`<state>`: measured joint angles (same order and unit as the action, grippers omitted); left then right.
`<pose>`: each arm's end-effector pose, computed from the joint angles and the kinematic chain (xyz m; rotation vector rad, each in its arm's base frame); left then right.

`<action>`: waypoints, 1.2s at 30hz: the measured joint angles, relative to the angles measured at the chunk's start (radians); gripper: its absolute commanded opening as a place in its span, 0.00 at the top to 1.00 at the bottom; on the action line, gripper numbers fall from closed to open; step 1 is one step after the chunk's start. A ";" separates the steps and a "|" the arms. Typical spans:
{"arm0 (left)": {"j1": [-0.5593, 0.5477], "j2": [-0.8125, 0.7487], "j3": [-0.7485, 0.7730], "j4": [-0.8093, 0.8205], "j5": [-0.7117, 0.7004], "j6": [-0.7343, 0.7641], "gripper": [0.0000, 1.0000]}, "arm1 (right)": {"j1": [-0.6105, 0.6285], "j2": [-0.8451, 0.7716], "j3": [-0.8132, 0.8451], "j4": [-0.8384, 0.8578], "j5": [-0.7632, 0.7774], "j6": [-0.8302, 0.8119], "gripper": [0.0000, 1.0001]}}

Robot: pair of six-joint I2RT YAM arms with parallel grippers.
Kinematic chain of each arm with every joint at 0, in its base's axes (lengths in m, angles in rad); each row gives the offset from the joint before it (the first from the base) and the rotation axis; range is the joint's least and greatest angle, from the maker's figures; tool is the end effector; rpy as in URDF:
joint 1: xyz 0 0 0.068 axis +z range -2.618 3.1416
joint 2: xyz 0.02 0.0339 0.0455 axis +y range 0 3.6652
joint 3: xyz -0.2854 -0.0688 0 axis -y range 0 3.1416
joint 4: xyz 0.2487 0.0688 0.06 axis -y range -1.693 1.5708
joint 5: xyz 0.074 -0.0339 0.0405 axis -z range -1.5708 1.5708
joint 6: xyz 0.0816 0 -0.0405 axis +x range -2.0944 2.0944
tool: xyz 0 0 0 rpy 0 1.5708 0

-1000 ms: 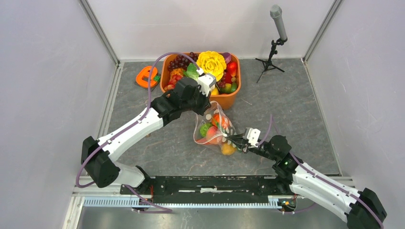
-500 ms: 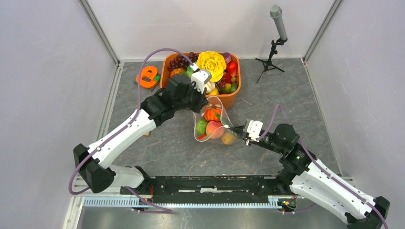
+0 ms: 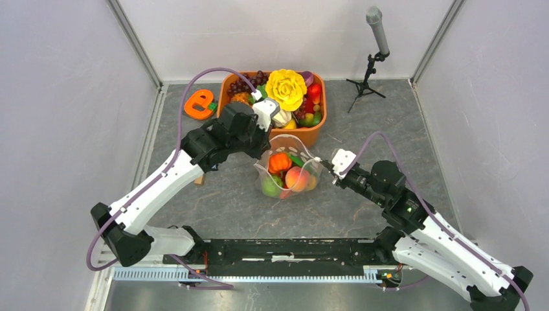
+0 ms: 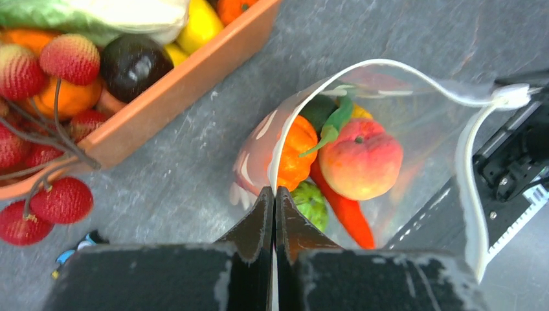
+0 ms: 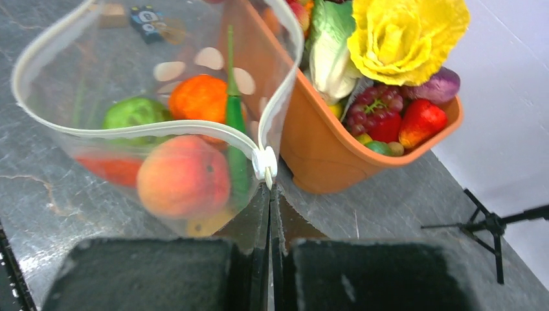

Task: Place the food in the zip-top bag and seal the zipper
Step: Zip the zipper food storage bag at the center of the board.

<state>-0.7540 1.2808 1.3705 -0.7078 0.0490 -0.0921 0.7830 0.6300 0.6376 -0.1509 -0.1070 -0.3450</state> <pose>0.2214 -0.2134 0.3789 0.7540 2.1074 -0.5241 0.1294 0.1410 0.3214 -0.9921 1.4184 0.4157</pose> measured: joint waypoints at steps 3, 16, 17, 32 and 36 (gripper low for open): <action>0.000 0.000 0.009 -0.056 -0.019 0.011 0.98 | -0.004 0.007 0.001 -0.001 0.051 0.009 1.00; 0.000 0.004 0.048 -0.167 -0.013 0.130 0.33 | -0.075 0.132 0.033 0.042 0.050 0.061 1.00; 0.000 0.004 0.048 -0.166 -0.015 0.129 0.28 | -0.085 0.146 0.033 0.051 0.040 0.064 1.00; 0.056 -0.168 -0.051 -0.045 0.025 0.151 0.00 | -0.222 0.276 0.063 0.157 -0.083 0.079 1.00; 0.093 -0.196 -0.098 0.003 0.101 0.205 0.00 | -0.242 0.295 0.066 0.163 -0.120 0.066 1.00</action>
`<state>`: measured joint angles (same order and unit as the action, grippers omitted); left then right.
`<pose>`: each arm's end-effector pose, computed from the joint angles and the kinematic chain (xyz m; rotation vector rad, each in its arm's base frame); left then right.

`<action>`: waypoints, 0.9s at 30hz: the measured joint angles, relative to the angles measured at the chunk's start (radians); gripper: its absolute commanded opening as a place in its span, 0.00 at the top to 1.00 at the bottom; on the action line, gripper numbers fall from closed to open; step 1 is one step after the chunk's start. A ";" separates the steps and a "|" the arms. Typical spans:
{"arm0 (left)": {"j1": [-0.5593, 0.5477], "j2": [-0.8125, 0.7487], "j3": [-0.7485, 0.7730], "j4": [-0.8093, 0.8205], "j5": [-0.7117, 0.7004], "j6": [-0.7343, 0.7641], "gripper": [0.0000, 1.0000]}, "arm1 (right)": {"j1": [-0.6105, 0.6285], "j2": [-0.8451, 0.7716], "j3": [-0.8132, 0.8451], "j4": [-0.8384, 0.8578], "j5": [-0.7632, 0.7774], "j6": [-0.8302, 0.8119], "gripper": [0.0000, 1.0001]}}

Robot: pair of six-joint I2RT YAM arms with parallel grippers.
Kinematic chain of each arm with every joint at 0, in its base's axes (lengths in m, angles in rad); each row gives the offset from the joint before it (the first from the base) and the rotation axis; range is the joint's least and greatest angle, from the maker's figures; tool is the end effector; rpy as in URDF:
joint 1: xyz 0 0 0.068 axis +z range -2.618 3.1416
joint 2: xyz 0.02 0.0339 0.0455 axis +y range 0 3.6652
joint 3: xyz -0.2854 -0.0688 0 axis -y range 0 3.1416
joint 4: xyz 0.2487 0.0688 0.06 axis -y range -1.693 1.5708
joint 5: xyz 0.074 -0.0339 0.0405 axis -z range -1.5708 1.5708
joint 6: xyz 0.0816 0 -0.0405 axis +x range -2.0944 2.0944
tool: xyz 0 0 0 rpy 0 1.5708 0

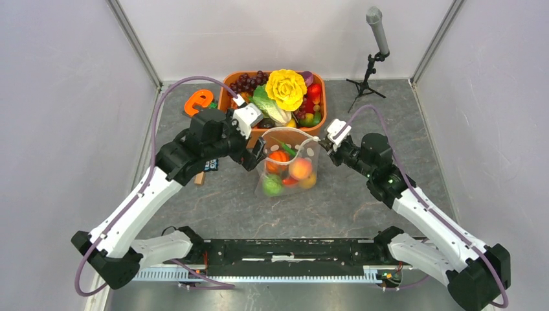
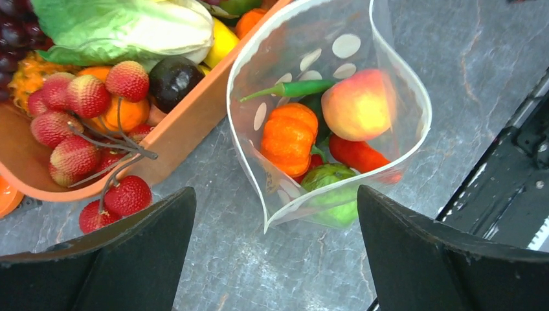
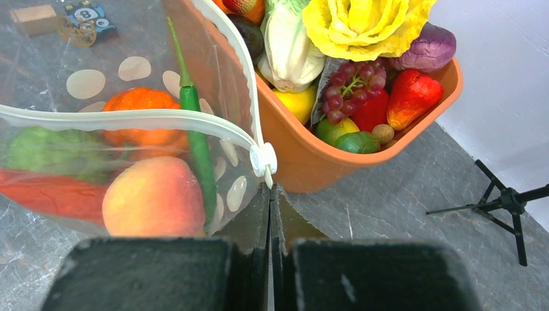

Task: Place the food in the zip-top bag and seal the zipper
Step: Zip the zipper food storage bag at the center of the board.

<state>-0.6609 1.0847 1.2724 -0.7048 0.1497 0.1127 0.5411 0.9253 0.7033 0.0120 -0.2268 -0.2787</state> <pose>0.1933 -0.1657 0.3947 0.8840 1.9256 -0.4861 0.2085 0.1467 0.3132 -0.8620 1.5711 0.3904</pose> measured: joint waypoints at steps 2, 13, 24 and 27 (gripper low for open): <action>0.008 0.009 -0.027 0.025 0.018 0.027 0.00 | -0.011 0.010 0.003 0.002 -0.014 -0.005 1.00; 0.033 0.008 -0.165 0.102 0.097 0.177 0.24 | -0.042 0.040 0.027 0.003 -0.100 -0.037 1.00; 0.051 0.074 -0.121 0.035 0.139 0.239 0.73 | -0.051 0.040 0.027 0.003 -0.106 -0.041 1.00; 0.051 0.092 -0.098 -0.005 0.138 0.247 0.90 | -0.058 0.040 0.027 0.006 -0.092 -0.040 1.00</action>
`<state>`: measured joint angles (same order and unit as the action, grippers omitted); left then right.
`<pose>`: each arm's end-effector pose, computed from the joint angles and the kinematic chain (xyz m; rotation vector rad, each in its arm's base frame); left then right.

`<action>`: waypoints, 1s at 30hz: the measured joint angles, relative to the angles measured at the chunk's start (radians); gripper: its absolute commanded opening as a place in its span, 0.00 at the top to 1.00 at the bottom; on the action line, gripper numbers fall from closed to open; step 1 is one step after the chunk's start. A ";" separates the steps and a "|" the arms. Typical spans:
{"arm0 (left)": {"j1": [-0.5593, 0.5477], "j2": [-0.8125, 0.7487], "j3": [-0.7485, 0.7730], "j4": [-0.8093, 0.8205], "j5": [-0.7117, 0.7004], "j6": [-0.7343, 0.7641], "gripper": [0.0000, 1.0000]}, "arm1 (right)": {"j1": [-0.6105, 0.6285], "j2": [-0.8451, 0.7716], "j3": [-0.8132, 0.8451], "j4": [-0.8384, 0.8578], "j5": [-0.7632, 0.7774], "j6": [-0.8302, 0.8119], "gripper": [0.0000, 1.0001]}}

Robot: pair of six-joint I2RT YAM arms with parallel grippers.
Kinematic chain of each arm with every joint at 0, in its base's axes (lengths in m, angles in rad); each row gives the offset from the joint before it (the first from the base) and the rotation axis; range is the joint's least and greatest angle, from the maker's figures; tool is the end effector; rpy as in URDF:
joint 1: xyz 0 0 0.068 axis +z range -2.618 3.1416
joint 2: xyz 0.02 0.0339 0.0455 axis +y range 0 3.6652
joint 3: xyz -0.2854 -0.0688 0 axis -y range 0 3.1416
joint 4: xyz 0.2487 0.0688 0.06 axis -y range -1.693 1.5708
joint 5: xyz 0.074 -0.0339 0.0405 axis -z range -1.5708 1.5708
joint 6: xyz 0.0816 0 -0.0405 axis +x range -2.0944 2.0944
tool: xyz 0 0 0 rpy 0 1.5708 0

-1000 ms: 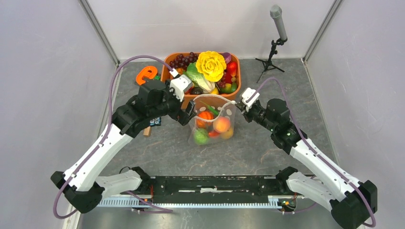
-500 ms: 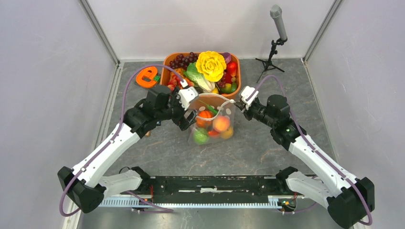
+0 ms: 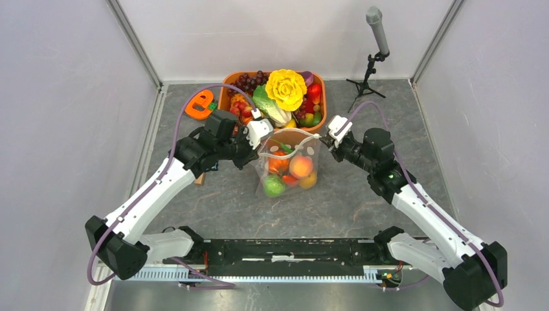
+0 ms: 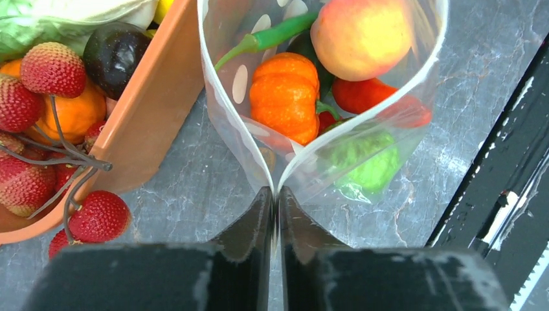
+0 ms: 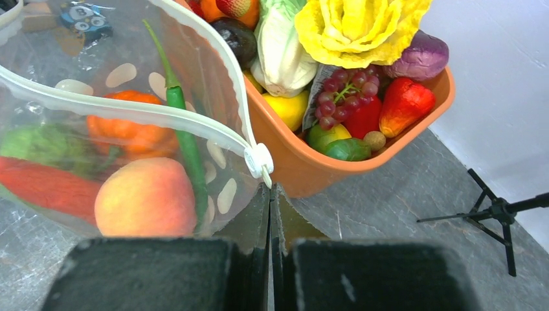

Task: Place the food in the zip-top bag and seal the zipper
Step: Zip the zipper food storage bag at the center of the board.

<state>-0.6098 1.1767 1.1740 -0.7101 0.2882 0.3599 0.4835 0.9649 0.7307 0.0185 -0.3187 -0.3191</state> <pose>0.2117 -0.1762 0.3368 1.1992 1.9510 -0.4592 0.2194 0.1441 0.3163 -0.9064 1.5473 0.4023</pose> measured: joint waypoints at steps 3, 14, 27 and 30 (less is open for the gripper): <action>0.000 0.005 0.007 -0.021 -0.008 0.004 0.98 | -0.006 -0.003 0.000 0.002 0.017 0.001 1.00; 0.000 -0.009 0.011 -0.031 -0.141 0.005 0.98 | -0.021 -0.069 -0.014 0.003 0.085 0.000 1.00; 0.003 -0.039 0.029 -0.062 -0.179 0.006 0.98 | -0.034 -0.047 -0.046 0.068 0.000 0.058 0.43; 0.003 -0.039 0.029 -0.062 -0.176 0.009 0.98 | -0.050 0.030 -0.046 0.102 -0.059 0.068 0.28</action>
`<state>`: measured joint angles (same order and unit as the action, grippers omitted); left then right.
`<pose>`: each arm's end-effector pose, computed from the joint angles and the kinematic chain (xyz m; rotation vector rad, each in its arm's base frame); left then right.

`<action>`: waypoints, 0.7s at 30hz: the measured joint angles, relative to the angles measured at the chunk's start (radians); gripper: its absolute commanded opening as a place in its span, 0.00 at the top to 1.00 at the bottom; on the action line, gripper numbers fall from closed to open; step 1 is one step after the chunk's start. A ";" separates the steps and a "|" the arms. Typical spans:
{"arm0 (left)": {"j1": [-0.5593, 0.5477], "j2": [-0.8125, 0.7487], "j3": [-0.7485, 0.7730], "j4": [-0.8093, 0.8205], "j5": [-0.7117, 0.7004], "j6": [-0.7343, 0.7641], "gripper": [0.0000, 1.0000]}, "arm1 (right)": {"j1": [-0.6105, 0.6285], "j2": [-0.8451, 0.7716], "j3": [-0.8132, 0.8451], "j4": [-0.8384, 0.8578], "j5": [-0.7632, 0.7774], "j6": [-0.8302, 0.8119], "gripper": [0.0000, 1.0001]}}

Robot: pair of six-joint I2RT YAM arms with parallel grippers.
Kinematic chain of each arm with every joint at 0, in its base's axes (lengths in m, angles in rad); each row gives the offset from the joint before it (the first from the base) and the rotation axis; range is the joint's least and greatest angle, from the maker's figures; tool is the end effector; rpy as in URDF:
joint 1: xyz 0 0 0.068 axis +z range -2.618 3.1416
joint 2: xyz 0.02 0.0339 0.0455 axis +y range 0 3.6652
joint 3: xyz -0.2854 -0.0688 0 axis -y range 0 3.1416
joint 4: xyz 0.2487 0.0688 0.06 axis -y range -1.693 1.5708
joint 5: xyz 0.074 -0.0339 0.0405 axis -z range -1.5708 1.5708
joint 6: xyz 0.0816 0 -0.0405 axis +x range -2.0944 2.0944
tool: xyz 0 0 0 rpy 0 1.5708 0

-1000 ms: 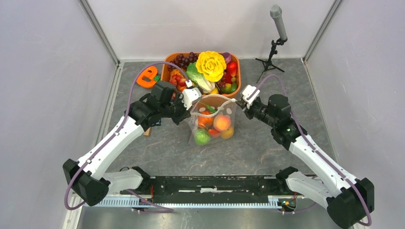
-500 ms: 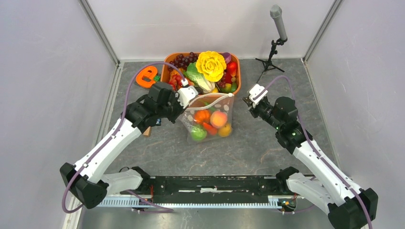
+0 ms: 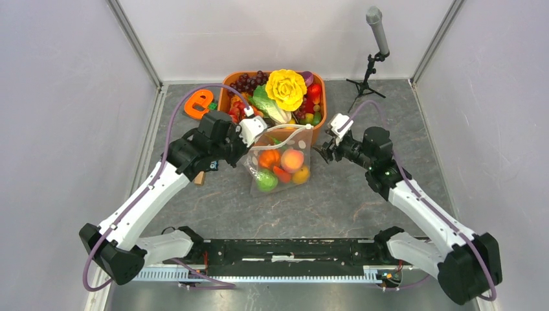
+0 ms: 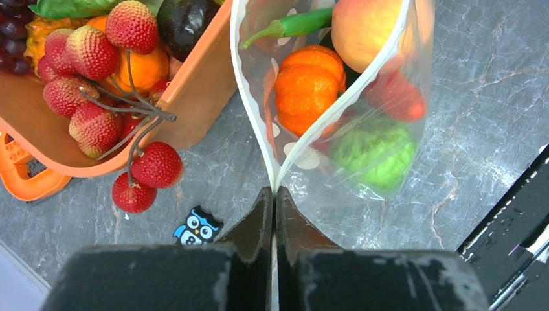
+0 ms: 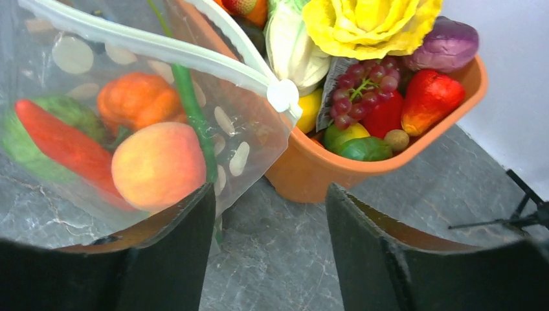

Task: Place the food in the zip-top bag and seal the zipper
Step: Zip the zipper food storage bag at the center of the board.

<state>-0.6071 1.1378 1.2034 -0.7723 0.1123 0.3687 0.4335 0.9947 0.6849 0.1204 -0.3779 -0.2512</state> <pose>0.2103 -0.1572 0.3480 1.1230 1.9898 -0.2527 0.2295 0.1394 0.3059 -0.8470 1.5538 0.4644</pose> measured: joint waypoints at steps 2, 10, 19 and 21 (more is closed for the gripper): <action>0.000 -0.001 0.000 0.000 0.001 0.000 0.98 | -0.016 0.039 -0.004 0.024 -0.045 0.005 0.26; 0.000 -0.016 0.000 0.000 0.006 0.000 0.98 | -0.117 0.124 -0.042 0.293 -0.326 0.046 0.30; 0.000 -0.037 0.000 0.000 0.021 0.000 0.98 | -0.175 0.295 -0.003 0.421 -0.639 0.058 0.33; 0.000 -0.037 0.000 0.000 0.021 0.000 0.98 | -0.175 0.311 0.013 0.421 -0.664 0.051 0.34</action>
<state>-0.6071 1.1007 1.2034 -0.7723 0.1337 0.3691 0.2588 1.3052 0.6983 0.5411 -1.0420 -0.1997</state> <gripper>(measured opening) 0.041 0.668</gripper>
